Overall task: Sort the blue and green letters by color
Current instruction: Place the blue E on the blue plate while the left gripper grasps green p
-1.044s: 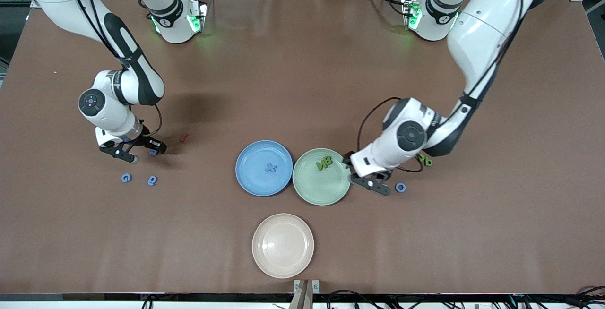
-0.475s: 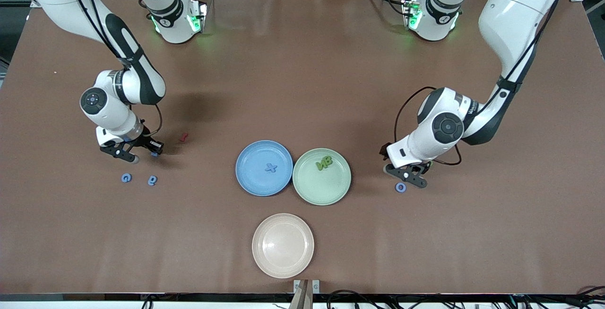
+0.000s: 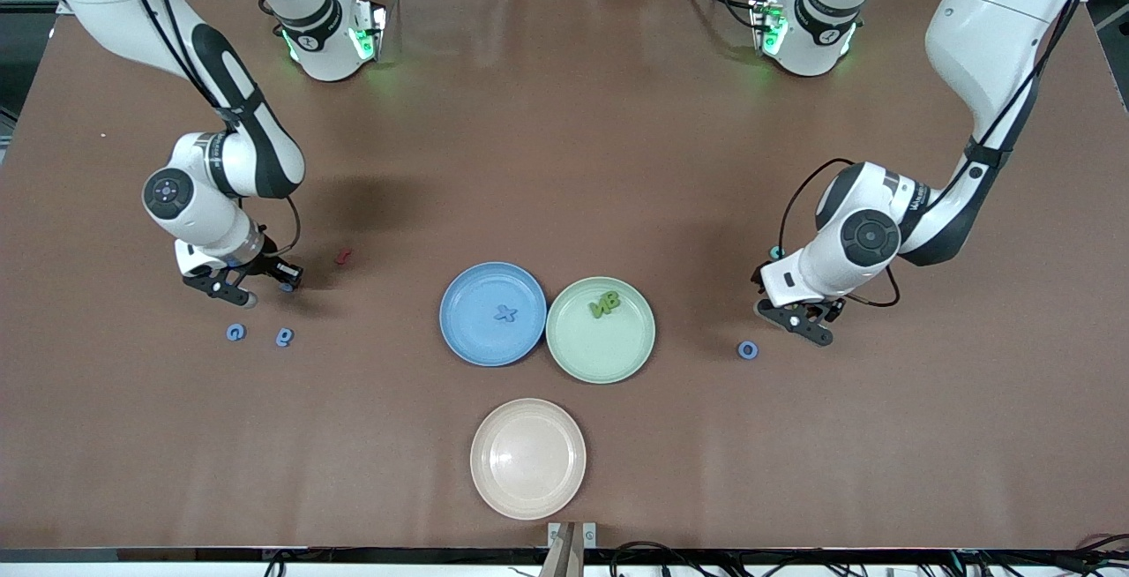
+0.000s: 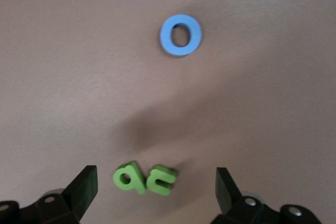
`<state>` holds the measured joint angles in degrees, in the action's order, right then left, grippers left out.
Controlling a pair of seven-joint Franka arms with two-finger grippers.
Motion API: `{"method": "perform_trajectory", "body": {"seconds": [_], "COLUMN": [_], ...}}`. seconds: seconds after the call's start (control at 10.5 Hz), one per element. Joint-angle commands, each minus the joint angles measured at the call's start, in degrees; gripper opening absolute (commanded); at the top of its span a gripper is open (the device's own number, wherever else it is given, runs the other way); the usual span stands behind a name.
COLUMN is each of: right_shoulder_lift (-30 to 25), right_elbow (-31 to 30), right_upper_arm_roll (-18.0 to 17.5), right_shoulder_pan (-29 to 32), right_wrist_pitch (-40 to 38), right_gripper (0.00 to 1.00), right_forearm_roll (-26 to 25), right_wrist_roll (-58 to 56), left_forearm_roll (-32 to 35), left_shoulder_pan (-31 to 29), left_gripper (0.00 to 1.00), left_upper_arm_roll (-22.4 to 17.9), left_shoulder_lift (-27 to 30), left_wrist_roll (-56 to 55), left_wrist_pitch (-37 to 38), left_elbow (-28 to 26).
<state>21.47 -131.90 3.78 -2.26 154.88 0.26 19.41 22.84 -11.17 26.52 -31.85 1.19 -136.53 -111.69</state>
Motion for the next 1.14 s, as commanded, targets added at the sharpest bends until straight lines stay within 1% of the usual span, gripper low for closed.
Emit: {"method": "perform_trajectory", "body": {"seconds": [0.0,0.09,0.19,0.28,0.47,0.66,0.85,1.04], "right_shoulder_lift": [-4.6,-4.51,-3.9,-3.02,0.13,3.91,8.22,10.95], "right_elbow": [7.68,10.06,12.26,15.33,20.61,24.74,29.75,33.27], "right_upper_arm_roll": [-1.05,-0.97,-1.05,-1.05,-0.97,-0.97,-0.88,-0.97], "right_shoulder_pan": [-1.86,-4.31,-6.6,-9.58,-15.81,-20.92,-25.23,-27.53], "right_wrist_pitch": [-14.83,-15.65,-15.66,-15.66,-15.57,-14.87,-14.87,-14.87], "right_gripper": [0.01,0.01,0.01,0.01,0.01,0.01,0.01,0.02], "right_forearm_roll": [0.96,1.24,1.93,3.68,7.37,9.14,9.24,9.32], "right_wrist_roll": [2.98,5.0,7.72,10.44,12.66,14.15,18.62,20.83], "left_forearm_roll": [0.63,0.1,0.01,0.01,0.01,0.1,0.1,0.71], "left_shoulder_pan": [-4.72,-6.56,-7.45,-7.37,-7.37,-7.02,-7.02,-7.55], "left_gripper": [0.89,0.83,0.77,0.72,0.69,0.66,0.66,0.64], "left_upper_arm_roll": [0.72,0.72,0.72,0.81,1.51,1.69,1.52,1.52], "left_shoulder_lift": [1.62,1.61,1.96,2.84,4.16,4.08,3.81,3.2], "left_wrist_roll": [-0.91,-2.14,-5.98,-11.94,-22.06,-31.28,-33.26,-33.27], "left_wrist_pitch": [-1.28,-1.37,-1.37,-1.37,-1.19,-1.19,-1.19,-1.63], "left_elbow": [-1.95,-1.86,-2.03,-2.91,-4.05,-3.97,-3.71,-3.27]}}
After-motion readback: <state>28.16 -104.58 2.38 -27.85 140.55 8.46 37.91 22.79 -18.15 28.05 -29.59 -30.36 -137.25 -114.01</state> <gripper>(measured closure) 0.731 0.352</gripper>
